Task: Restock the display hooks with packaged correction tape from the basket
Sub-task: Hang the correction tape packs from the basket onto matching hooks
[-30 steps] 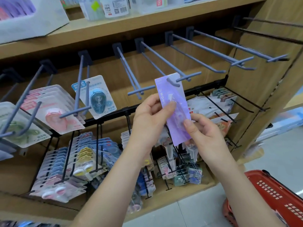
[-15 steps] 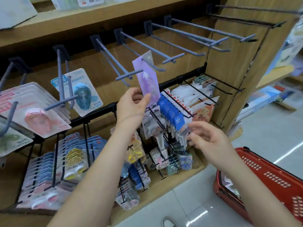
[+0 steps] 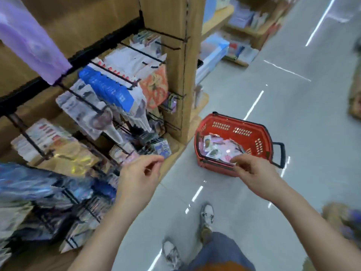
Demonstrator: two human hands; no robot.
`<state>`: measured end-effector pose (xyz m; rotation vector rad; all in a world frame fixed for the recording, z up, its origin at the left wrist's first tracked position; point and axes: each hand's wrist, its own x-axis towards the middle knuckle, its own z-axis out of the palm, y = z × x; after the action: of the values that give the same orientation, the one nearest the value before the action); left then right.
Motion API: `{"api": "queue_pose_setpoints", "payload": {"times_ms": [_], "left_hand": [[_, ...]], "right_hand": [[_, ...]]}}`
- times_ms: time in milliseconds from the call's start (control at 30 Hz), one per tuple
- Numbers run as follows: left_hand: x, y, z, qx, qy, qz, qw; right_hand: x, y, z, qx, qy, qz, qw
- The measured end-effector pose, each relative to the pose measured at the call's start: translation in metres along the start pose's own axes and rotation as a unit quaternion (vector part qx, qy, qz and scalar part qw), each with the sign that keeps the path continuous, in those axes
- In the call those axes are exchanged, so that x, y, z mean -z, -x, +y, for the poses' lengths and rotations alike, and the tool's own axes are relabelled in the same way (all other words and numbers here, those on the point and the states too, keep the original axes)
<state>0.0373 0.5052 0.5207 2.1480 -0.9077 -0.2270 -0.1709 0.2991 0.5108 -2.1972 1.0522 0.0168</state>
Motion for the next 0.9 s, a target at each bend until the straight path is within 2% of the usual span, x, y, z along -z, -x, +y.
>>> {"api": "queue_pose_setpoints", "payload": {"times_ms": [100,267,467,767,900], "left_hand": [[-0.05,-0.01,0.009,-0.029,-0.024,-0.069,0.997],[-0.16,-0.036,0.028,0.009,-0.025,-0.186,0.982],[-0.296,-0.075,0.036,0.042,-0.066,-0.255,0.964],[-0.444,-0.153,0.006,0.083,-0.116,-0.35,0.926],[-0.508,-0.191,-0.027,0.079,-0.122,-0.427,0.893]], "right_hand": [[0.006,0.009,0.057,-0.053,-0.024,0.044,0.997],[0.02,0.004,0.146,-0.173,-0.117,0.115,0.971],[0.028,-0.045,0.252,-0.242,-0.16,0.134,0.948],[0.002,-0.176,0.35,-0.239,-0.115,0.024,0.964],[-0.031,-0.246,0.379,-0.229,-0.078,-0.036,0.97]]}}
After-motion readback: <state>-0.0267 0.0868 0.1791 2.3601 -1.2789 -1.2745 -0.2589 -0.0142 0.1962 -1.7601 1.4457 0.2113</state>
